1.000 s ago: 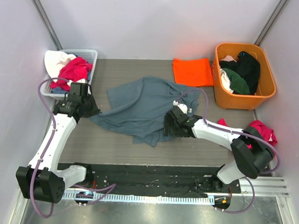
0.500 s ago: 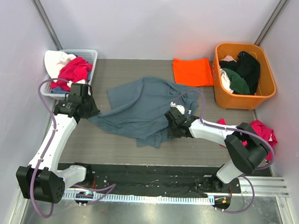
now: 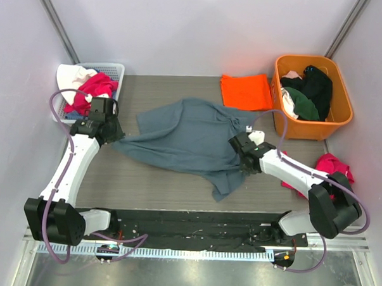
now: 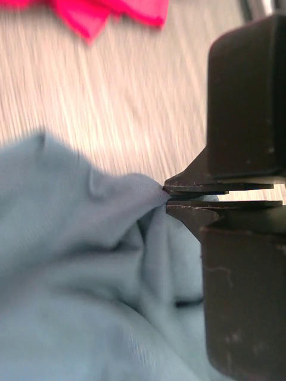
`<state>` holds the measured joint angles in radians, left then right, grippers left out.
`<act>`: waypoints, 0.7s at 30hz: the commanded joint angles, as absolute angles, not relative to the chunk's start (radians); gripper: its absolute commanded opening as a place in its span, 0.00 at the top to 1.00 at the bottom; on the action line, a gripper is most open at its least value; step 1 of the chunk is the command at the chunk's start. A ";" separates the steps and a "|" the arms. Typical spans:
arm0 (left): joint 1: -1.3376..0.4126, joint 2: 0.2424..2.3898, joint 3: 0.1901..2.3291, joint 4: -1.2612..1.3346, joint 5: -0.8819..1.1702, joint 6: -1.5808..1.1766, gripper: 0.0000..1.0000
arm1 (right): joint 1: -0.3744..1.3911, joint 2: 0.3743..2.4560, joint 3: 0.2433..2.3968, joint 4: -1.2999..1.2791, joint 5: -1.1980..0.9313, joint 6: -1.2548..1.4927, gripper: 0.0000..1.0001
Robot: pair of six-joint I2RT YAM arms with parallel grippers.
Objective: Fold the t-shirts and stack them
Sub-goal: Flatten the tshirt out
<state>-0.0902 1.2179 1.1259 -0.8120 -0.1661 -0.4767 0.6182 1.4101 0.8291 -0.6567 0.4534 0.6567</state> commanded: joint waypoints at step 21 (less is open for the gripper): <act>-0.060 1.238 1.212 -0.795 -0.267 -0.373 1.00 | 0.370 1.555 1.077 -0.724 0.701 0.414 0.99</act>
